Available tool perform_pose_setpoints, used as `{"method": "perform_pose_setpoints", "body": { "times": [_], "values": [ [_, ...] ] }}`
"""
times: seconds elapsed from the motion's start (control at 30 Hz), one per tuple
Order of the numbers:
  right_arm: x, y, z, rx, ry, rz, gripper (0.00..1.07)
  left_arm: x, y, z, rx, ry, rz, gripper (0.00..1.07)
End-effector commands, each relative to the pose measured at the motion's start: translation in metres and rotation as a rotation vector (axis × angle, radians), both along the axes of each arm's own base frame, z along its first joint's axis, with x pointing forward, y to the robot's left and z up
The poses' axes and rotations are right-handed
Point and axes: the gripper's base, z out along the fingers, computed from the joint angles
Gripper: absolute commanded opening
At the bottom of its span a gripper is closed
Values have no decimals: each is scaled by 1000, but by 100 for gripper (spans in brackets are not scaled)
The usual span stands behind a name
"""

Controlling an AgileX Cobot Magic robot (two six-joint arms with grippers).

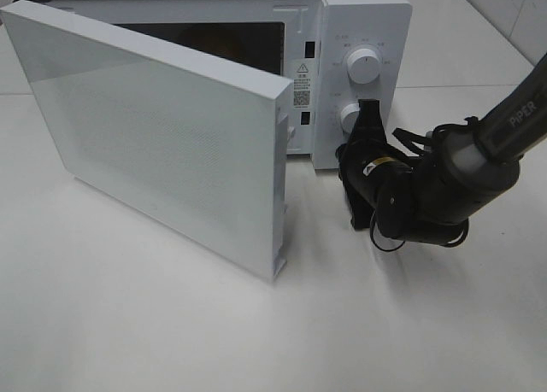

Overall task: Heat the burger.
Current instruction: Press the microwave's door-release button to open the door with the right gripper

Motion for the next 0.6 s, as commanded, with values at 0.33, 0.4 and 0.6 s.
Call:
{"method": "perform_pose_setpoints", "body": {
  "times": [0.33,0.4,0.6],
  "values": [
    [30,-14,67,30,-544,-133,0,-2,0,0,-4,-21,1,100],
    [30,-14,67,29,-542,-128,0,-2,0,0,-4,-21,1,100],
    [29,-3,57,49,-437,-61,0,-2,0,0,-4,-21,1,100]
  ]
}}
